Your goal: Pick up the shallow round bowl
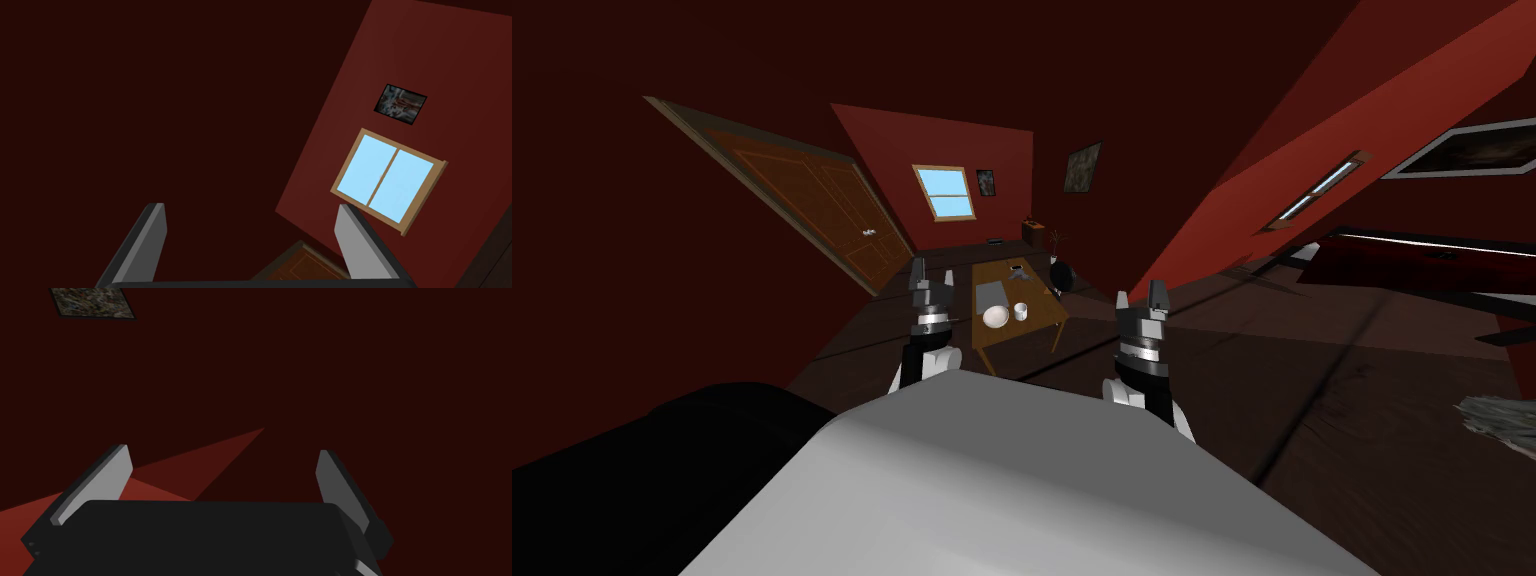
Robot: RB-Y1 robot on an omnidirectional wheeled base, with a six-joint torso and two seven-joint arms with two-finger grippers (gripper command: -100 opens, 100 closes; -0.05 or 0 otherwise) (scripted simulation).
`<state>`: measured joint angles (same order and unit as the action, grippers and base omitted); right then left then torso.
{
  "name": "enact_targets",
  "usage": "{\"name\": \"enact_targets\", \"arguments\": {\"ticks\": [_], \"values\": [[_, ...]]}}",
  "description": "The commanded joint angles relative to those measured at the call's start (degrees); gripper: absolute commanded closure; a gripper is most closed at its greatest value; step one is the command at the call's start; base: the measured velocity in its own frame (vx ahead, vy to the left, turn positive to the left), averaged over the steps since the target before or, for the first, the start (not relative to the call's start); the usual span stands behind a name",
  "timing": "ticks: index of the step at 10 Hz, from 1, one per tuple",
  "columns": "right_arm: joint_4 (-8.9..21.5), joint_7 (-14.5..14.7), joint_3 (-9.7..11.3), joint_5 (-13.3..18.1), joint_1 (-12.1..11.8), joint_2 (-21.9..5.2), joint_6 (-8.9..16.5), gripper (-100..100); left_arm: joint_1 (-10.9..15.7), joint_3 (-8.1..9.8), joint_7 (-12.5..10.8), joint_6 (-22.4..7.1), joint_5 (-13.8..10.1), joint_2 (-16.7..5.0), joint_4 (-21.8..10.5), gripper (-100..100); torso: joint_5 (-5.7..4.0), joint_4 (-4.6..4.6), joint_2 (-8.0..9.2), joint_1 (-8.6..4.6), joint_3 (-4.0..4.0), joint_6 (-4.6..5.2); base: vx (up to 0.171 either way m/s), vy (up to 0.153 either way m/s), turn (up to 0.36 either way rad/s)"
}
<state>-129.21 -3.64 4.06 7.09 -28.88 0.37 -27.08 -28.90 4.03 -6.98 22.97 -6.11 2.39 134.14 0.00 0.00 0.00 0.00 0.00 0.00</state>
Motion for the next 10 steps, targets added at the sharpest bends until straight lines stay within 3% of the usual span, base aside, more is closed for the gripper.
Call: {"name": "enact_targets", "arguments": {"ticks": [1, 6, 10], "values": [[0.0, 0.0, 0.0, 0.0, 0.0, 0.0, 0.0, 0, 0.2, 0.01, -0.2, -0.6, -0.1, -2.0, -0.5, -100, 0.00, 0.00, 0.00, 0.00, 0.00, 0.00, 0.005, -0.002, 0.002], [0.0, 0.0, 0.0, 0.0, 0.0, 0.0, 0.0, 0, 1.9, 0.10, -1.9, -5.5, -1.2, -8.3, -3.9, -100, 0.00, -0.02, -0.09, -0.02, -0.06, 0.00, 0.018, -0.009, 0.005], [0.0, 0.0, 0.0, 0.0, 0.0, 0.0, 0.0, 0, 3.7, 0.18, -4.1, -11.8, -2.7, -10.5, -8.2, -100, -0.01, -0.03, -0.13, -0.04, -0.08, 0.00, 0.030, -0.015, 0.009]]}}
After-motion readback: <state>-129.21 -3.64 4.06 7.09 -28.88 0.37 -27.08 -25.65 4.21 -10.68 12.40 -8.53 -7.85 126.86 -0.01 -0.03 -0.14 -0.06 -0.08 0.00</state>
